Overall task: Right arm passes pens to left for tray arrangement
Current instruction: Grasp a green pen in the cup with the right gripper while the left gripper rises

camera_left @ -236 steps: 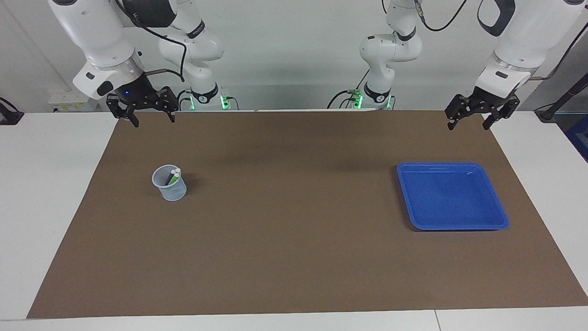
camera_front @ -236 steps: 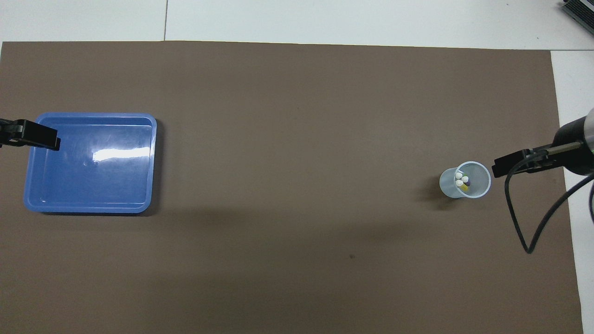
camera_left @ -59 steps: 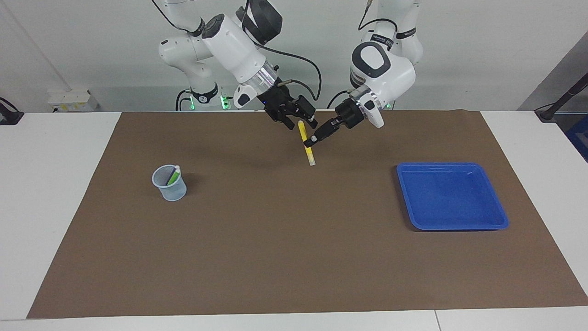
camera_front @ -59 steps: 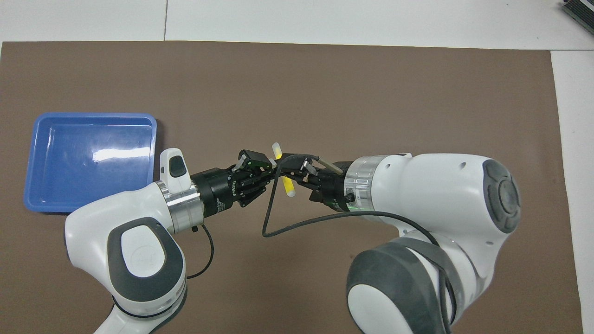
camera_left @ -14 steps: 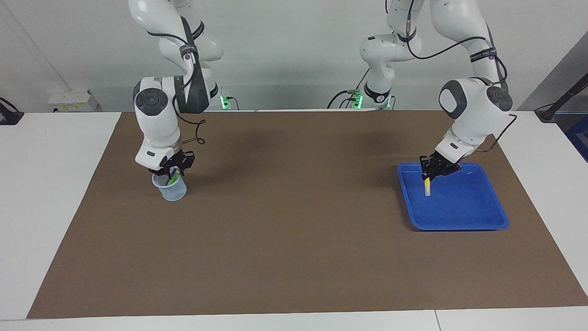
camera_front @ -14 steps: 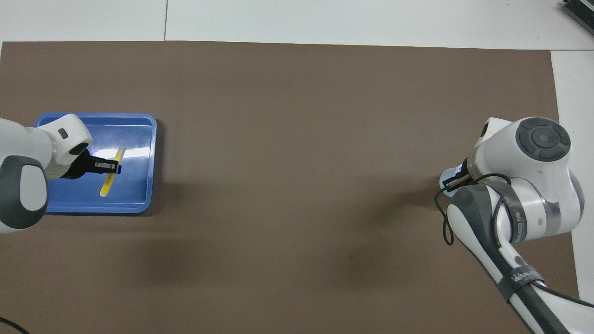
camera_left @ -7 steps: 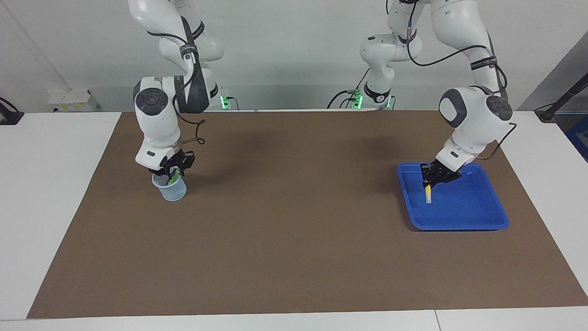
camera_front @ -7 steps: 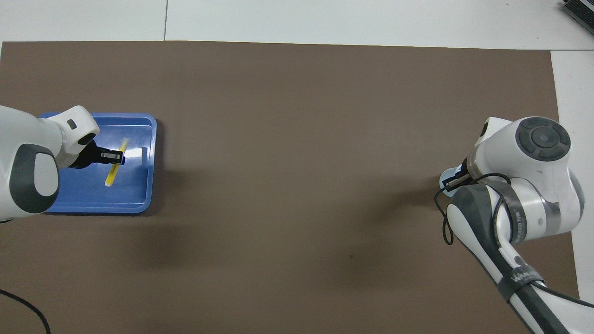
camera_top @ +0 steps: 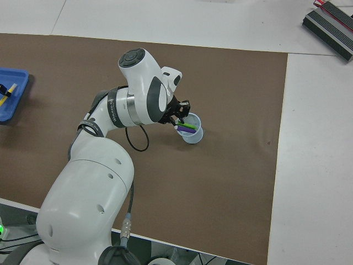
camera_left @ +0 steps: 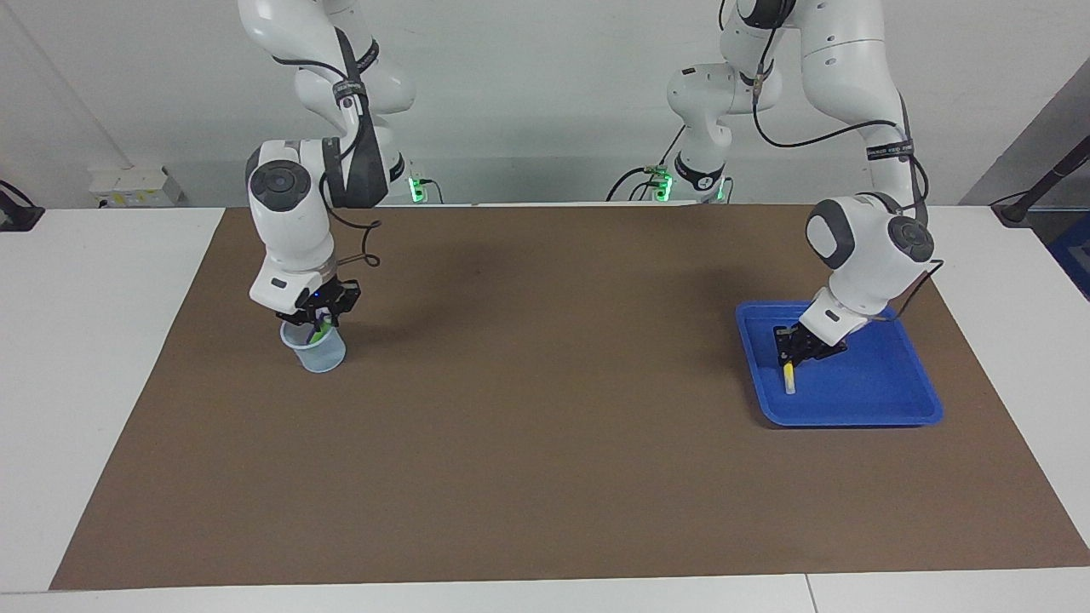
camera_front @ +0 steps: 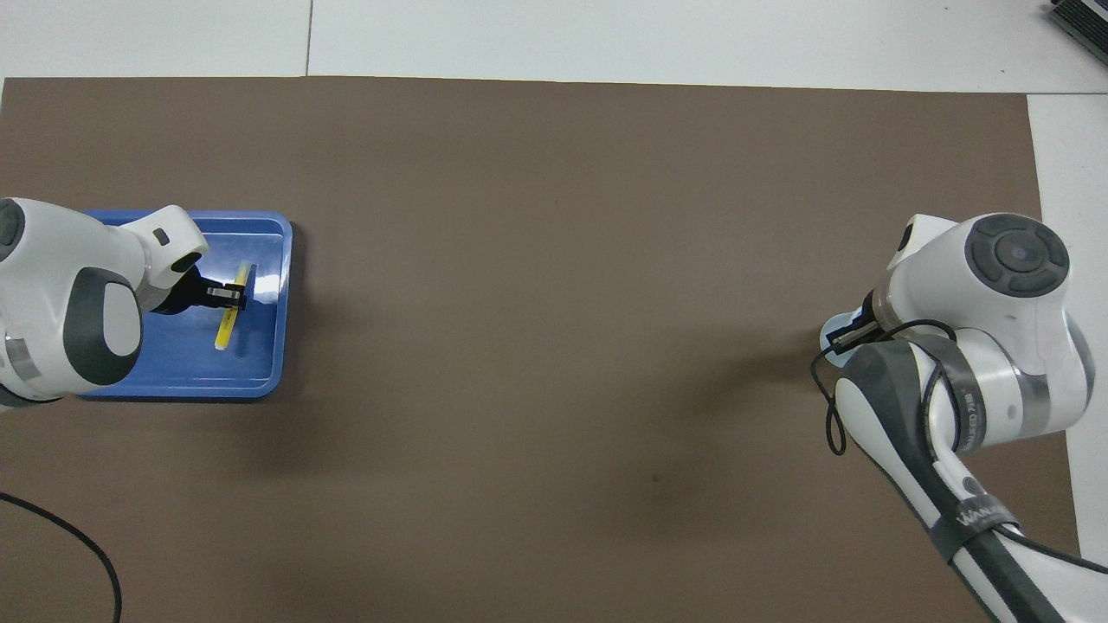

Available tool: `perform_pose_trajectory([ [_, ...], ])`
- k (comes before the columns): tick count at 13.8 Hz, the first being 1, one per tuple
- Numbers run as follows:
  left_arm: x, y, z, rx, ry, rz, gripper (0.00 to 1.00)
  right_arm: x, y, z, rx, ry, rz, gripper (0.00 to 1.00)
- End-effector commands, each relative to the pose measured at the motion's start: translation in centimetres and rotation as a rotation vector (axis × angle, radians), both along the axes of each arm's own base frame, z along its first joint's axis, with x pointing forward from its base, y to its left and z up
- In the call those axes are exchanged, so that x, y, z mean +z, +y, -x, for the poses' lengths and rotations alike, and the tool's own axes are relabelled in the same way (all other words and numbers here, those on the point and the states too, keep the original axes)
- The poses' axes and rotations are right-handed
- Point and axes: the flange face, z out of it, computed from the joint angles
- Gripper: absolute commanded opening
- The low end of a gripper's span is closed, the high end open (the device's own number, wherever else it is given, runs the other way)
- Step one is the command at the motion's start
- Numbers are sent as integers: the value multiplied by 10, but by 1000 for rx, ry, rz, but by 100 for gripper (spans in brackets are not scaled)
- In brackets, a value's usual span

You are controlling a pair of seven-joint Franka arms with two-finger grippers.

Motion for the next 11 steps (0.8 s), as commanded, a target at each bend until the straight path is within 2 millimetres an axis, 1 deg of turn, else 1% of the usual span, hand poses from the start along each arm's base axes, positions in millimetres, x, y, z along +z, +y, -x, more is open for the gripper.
perform_pose_trajectory([
  [1, -9, 3, 0, -13, -34, -18, 0, 2, -7, -2, 11, 8, 4, 22],
  [2, -19, 2, 2, -13, -41, -21, 0, 3, -8, -2, 11, 6, 2, 21],
  [3, -23, 2, 3, -22, -46, -23, 0, 3, -8, -2, 11, 6, 2, 19],
  [4, -26, 2, 5, -47, -49, -26, 0, 2, -13, -2, 11, 9, 3, 14],
  [6, -29, 3, 8, -61, -42, -25, 0, 2, -21, -2, 48, 20, -1, 0],
  [11, -39, 7, 21, -62, -15, -24, 0, 1, -50, -1, 110, 43, -10, 0],
])
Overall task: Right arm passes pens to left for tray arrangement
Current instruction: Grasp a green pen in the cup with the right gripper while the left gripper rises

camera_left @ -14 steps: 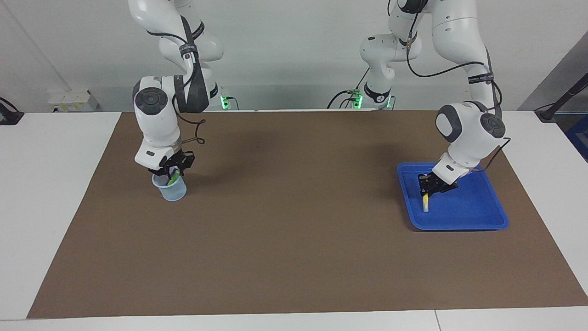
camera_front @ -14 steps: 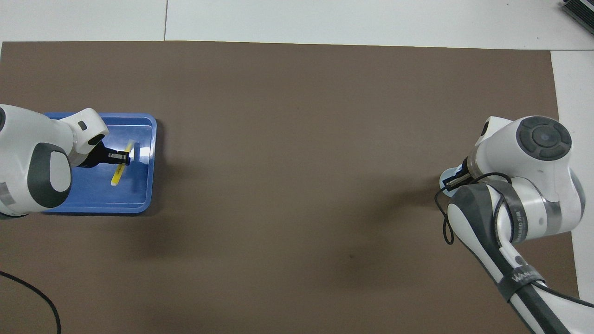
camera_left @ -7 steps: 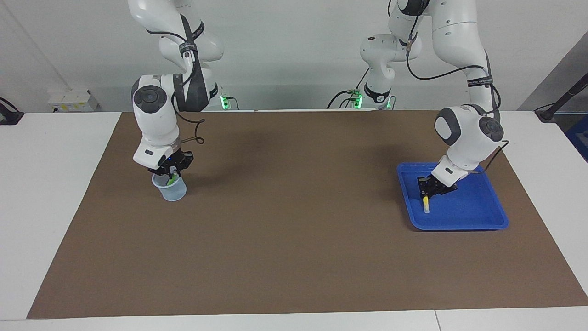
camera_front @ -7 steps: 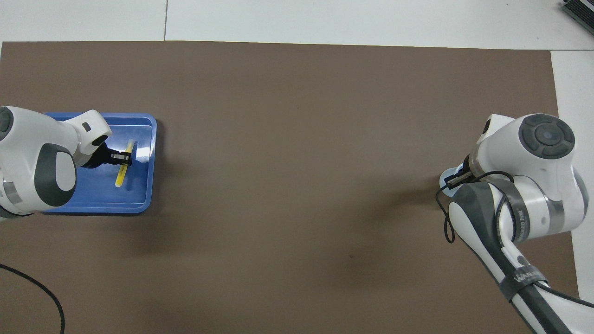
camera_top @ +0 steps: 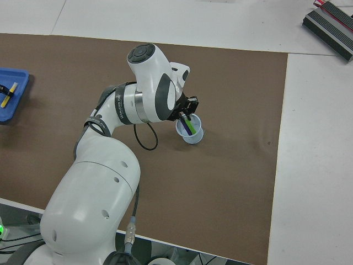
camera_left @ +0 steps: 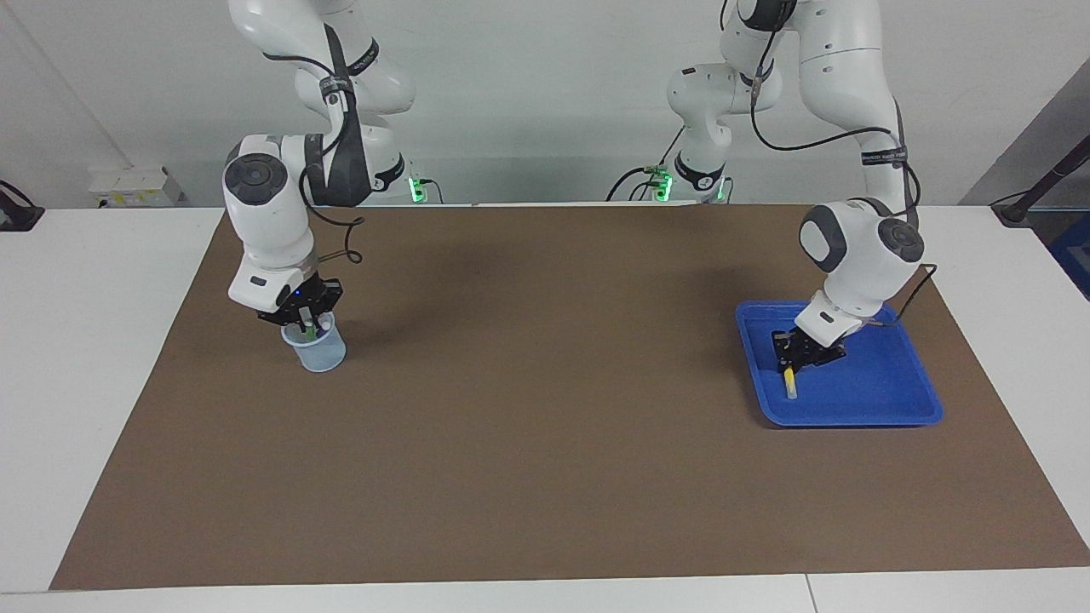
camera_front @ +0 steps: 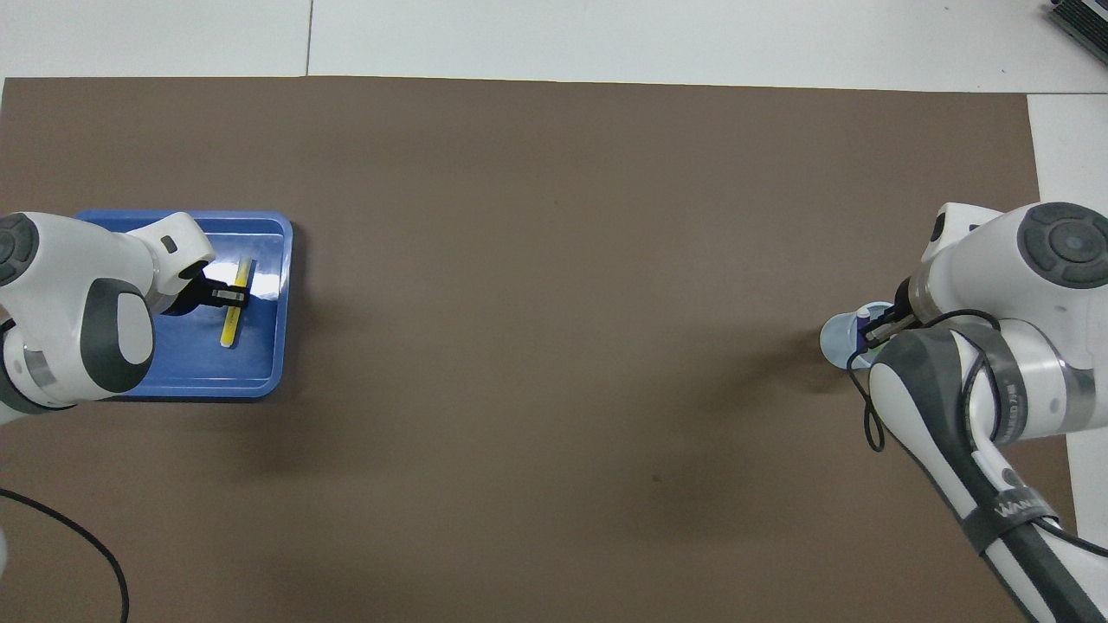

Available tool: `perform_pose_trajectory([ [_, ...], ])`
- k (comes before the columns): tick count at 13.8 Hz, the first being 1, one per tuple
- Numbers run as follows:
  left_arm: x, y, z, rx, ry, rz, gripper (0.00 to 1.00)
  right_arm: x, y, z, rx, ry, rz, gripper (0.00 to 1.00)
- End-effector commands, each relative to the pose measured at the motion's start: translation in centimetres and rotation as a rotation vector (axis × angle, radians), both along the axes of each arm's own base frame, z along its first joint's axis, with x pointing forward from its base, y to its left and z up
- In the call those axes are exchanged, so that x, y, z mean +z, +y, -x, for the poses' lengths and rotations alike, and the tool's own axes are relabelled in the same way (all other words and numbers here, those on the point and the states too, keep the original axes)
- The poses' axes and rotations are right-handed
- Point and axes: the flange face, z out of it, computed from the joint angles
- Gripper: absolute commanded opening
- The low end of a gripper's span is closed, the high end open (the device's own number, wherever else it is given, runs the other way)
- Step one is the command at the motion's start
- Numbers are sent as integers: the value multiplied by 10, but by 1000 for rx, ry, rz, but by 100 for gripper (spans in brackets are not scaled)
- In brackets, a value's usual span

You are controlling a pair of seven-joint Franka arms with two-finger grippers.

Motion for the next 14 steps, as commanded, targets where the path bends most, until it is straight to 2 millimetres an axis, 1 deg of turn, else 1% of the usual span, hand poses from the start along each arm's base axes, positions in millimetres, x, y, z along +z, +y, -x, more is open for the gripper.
perform_pose_trajectory([
  [1, -25, 11, 18, -8, 35, -13, 0, -13, -22, 7, 27, 50, -2, 0],
  [3, -21, 14, 13, -7, 15, -15, 0, -5, -23, 9, 22, 64, 2, 0],
  [4, -21, 14, 13, -8, 12, -15, 27, -1, -23, 9, 24, 69, 3, 0],
  [5, -19, 14, 11, -2, 6, -15, 51, 8, -23, 8, 33, 66, 5, 0],
  [6, -18, 14, 9, 6, 2, -14, 94, 16, -21, 5, 45, 74, 7, 0],
  [7, -16, 12, 7, 6, -2, -14, 100, 27, -19, 3, 53, 74, 11, 0],
  [9, -11, 13, 2, 6, -8, -13, 100, 52, -15, 0, 51, 75, 17, 0],
  [10, -11, 13, 2, 5, -10, -14, 100, 63, -5, -2, 65, 75, 20, 0],
  [12, -7, 13, -2, 6, -12, -13, 100, 85, 6, -3, 75, 75, 24, 0],
  [13, -4, 11, -4, 4, -13, -9, 100, 94, 15, -4, 88, 73, 24, 0],
  [14, 2, 10, -6, 8, -16, -3, 100, 105, 19, -4, 91, 66, 23, 0],
])
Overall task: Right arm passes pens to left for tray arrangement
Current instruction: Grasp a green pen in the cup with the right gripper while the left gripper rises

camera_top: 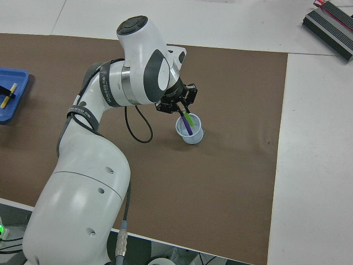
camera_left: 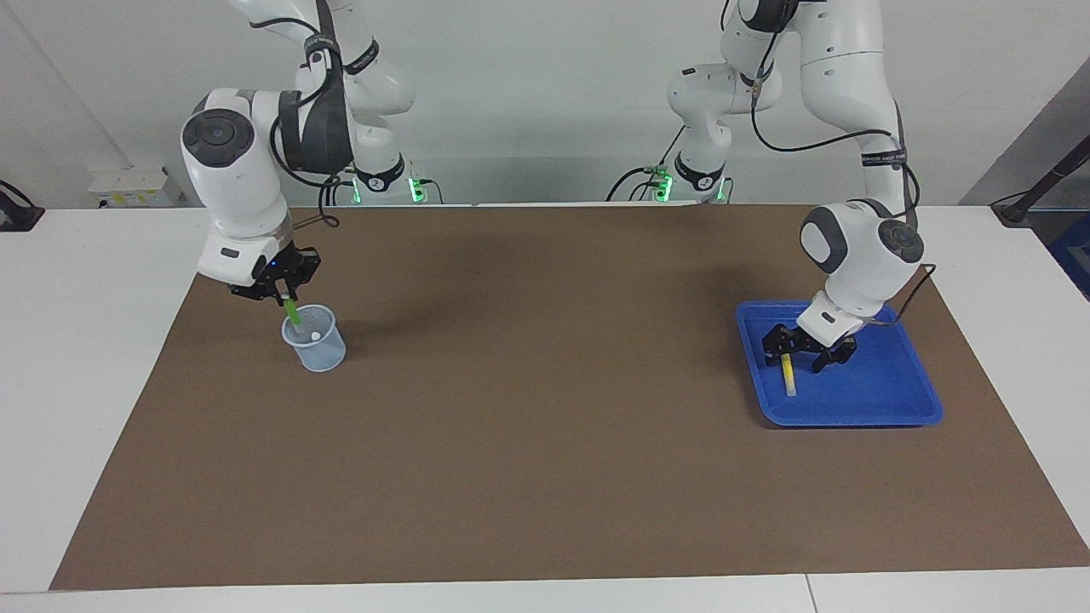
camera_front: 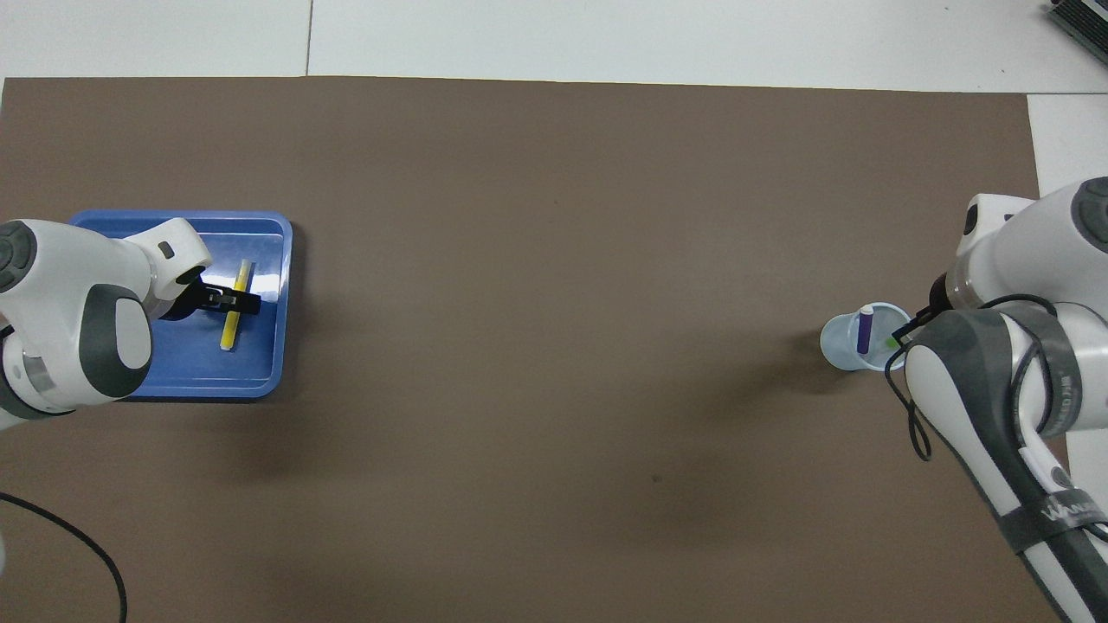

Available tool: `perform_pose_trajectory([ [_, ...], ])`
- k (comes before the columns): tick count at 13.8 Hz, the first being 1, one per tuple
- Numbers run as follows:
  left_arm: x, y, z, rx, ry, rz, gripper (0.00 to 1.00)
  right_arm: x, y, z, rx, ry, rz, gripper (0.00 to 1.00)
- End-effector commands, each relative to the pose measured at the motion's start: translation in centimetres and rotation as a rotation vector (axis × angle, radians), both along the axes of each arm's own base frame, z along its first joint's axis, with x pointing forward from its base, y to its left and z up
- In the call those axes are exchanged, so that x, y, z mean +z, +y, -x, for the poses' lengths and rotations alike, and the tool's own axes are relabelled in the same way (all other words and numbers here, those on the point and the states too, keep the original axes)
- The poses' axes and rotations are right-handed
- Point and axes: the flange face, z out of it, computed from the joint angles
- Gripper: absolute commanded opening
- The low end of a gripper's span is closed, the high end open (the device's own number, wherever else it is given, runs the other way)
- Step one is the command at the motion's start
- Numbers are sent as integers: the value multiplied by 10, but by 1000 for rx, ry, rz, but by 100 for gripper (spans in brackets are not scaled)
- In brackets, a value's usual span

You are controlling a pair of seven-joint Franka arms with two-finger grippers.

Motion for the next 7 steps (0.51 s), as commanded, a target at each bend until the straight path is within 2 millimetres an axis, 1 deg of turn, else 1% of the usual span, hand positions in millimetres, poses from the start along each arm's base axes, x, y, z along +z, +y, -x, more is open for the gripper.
perform_pose_trajectory([
  [1, 18, 0, -13, -1, 0, 8, 100, 27, 14, 1, 12, -3, -47, 0],
  [2, 30, -3, -18, 18, 24, 18, 100, 38, 20, 2, -7, -13, -105, 0],
  [3, 47, -8, -25, 37, 38, 25, 100, 42, 25, 2, -19, -15, -142, 0],
  [4, 57, -11, -28, 57, 54, 32, 100, 47, 33, 2, -21, -22, -174, 0],
  [5, 64, -14, -30, 83, 56, 52, 100, 52, 43, 1, -34, -29, -211, 0],
  [7, 77, -20, -30, 131, 46, 121, 100, 55, 52, 2, -99, -30, -273, 0],
])
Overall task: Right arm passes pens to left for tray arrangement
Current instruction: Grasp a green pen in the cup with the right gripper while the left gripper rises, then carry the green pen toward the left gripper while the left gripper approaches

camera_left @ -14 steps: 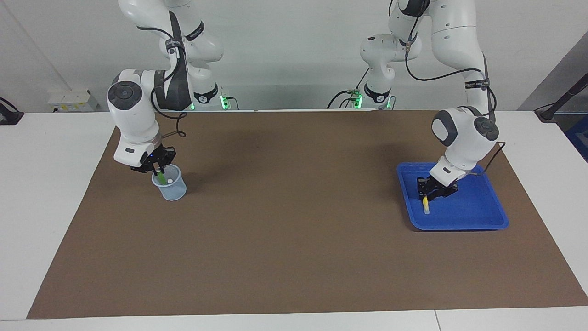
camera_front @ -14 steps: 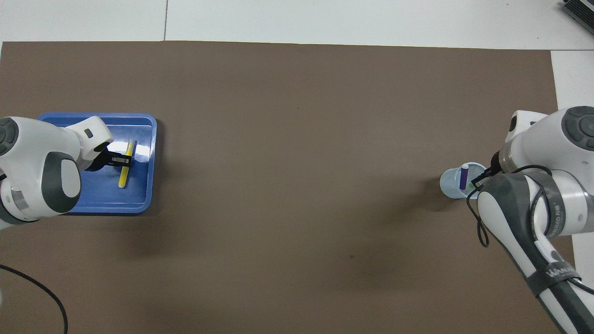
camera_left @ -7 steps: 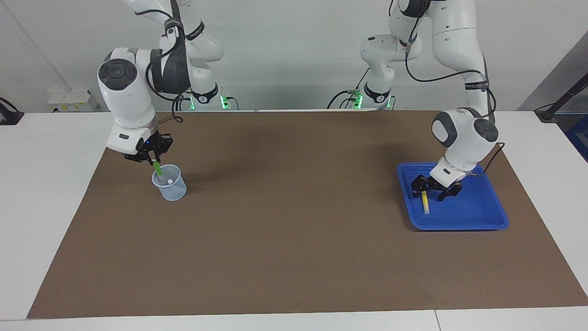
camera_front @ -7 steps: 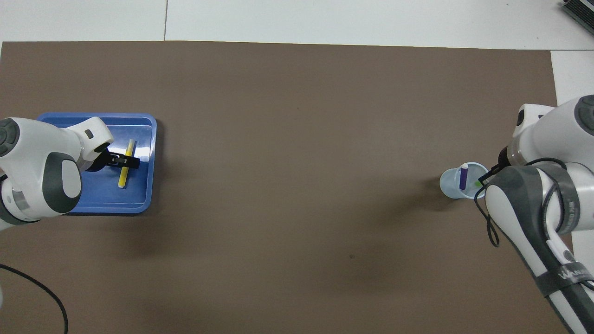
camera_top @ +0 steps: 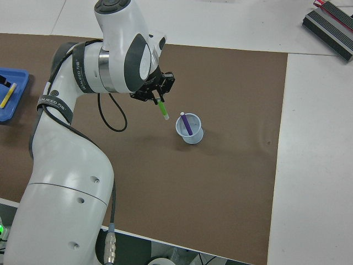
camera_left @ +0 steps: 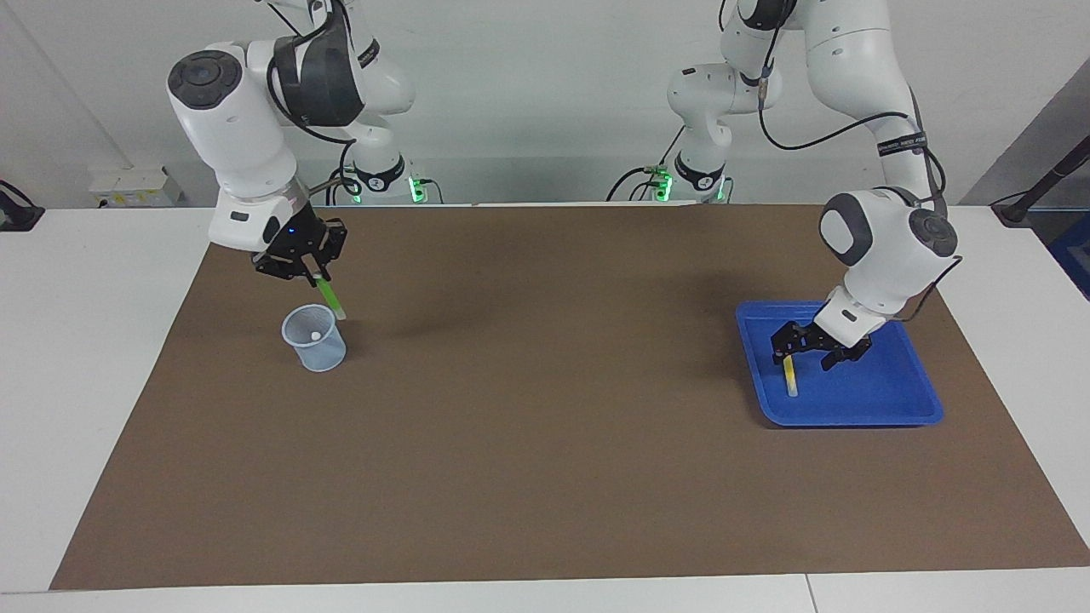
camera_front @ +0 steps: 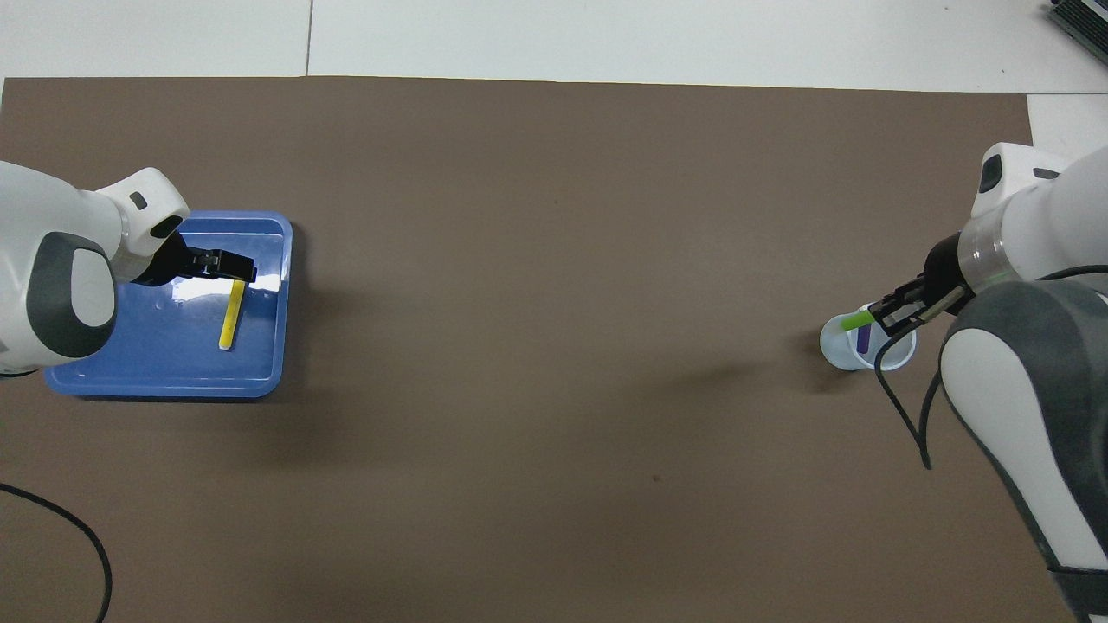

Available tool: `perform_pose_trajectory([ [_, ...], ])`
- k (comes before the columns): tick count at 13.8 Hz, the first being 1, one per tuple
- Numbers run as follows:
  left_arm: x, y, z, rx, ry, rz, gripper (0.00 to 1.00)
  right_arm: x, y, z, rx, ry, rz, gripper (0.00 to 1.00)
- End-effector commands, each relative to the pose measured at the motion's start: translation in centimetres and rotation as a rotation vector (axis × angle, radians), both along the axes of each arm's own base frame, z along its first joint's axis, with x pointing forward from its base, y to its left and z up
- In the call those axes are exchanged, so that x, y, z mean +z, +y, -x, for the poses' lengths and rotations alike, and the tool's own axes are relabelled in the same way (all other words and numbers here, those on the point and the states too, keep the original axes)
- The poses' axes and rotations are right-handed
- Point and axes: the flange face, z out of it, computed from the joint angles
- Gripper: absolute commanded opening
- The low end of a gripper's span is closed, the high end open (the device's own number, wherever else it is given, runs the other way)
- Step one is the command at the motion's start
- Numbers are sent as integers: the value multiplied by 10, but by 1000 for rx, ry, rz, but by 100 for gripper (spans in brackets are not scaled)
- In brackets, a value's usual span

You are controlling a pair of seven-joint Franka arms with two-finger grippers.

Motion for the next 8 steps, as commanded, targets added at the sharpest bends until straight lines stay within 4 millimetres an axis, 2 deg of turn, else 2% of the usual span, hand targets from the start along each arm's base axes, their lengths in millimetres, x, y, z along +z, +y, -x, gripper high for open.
perform_pose_trajectory([
  [1, 18, -8, 1, 88, 8, 81, 100, 13, 16, 2, -84, 9, -110, 0],
  [4, 31, -26, 1, 210, 11, 166, 100, 18, 42, 3, -325, 52, -273, 0],
  [8, 56, -43, 4, 369, 20, 388, 100, 23, 100, 10, -646, 133, -360, 0],
])
